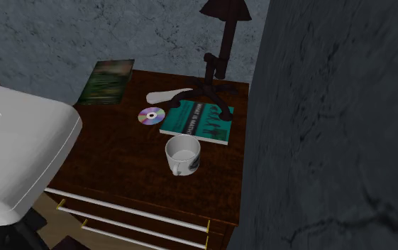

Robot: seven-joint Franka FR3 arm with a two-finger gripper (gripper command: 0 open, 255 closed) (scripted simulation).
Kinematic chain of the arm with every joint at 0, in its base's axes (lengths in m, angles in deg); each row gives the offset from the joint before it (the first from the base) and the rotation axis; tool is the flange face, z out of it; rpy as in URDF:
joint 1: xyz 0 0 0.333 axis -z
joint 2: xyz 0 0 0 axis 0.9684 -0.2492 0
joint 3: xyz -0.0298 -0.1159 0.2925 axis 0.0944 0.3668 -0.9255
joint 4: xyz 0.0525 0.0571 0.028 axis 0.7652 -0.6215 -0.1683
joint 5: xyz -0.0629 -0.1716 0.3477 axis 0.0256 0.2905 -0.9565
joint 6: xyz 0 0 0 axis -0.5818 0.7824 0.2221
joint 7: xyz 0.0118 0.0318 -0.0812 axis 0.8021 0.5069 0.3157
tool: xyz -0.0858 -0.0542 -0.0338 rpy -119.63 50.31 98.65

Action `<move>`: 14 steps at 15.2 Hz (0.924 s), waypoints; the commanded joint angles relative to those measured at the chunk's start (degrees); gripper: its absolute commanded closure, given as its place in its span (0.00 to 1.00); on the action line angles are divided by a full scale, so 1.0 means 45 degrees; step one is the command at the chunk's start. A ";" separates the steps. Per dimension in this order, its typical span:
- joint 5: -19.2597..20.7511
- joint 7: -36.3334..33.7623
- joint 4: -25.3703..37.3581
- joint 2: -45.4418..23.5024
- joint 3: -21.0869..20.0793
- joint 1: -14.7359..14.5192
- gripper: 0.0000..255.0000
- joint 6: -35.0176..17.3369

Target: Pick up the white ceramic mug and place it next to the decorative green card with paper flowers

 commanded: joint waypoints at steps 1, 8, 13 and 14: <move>0.0000 0.0000 0.0000 0.0000 0.0000 0.0000 0.00 0.0000; -0.0467 -0.1187 0.0385 -0.2765 -0.0862 -0.0323 0.00 -0.2684; -0.0535 -0.2022 0.1208 -0.4999 -0.1418 -0.0463 0.00 -0.4310; -0.0518 -0.2193 0.1426 -0.5461 -0.1521 -0.0483 0.00 -0.4596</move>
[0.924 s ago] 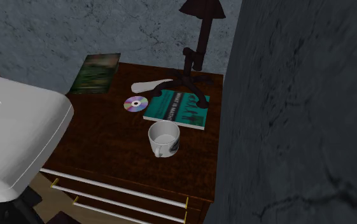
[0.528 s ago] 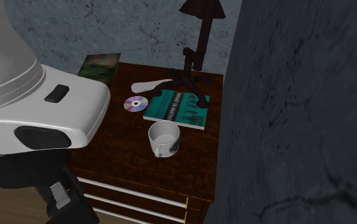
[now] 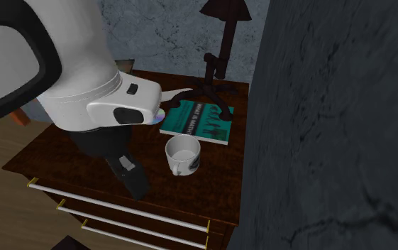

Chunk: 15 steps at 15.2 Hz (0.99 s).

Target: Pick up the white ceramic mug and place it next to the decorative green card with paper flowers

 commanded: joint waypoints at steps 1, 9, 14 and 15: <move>0.0023 -0.0387 0.0374 -0.0960 -0.0235 -0.0057 0.00 -0.0680; 0.0636 -0.1839 0.2858 -0.4761 -0.0854 -0.0241 0.00 -0.2280; 0.1252 -0.2730 0.4967 -0.7184 -0.1002 -0.0496 0.00 -0.2727; 0.1378 -0.2894 0.5445 -0.7674 -0.1005 -0.0567 0.00 -0.2764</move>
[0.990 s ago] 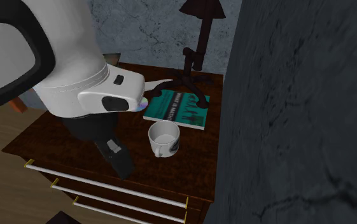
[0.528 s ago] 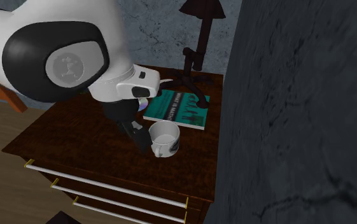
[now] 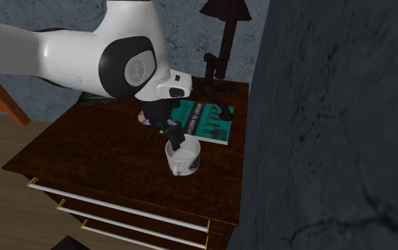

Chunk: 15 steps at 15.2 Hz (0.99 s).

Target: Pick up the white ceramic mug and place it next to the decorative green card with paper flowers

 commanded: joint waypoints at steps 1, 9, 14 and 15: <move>0.0255 -0.0298 0.0929 -0.1004 0.0008 -0.0117 0.00 -0.0134; 0.0512 -0.0521 0.0919 -0.1990 0.0099 -0.0190 0.00 -0.1141; 0.0526 -0.0530 0.0891 -0.2043 0.0106 -0.0191 0.00 -0.1222; 0.0526 -0.0530 0.0891 -0.2043 0.0106 -0.0191 0.00 -0.1222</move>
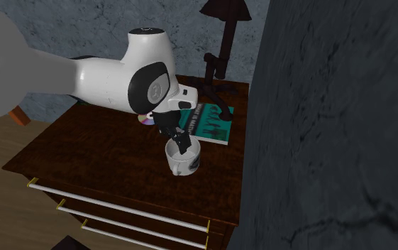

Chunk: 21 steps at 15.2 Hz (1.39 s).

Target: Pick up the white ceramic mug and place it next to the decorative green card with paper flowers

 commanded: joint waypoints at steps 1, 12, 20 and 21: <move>0.0001 -0.0002 0.0000 -0.0005 0.0000 -0.0001 0.00 -0.0006; 0.0001 -0.0002 0.0000 -0.0005 0.0000 -0.0001 1.00 -0.0006; -0.0188 0.0176 0.0545 0.0628 -0.0066 0.0034 1.00 0.1158; -0.0209 0.0196 0.0626 0.0698 -0.0072 0.0036 1.00 0.1307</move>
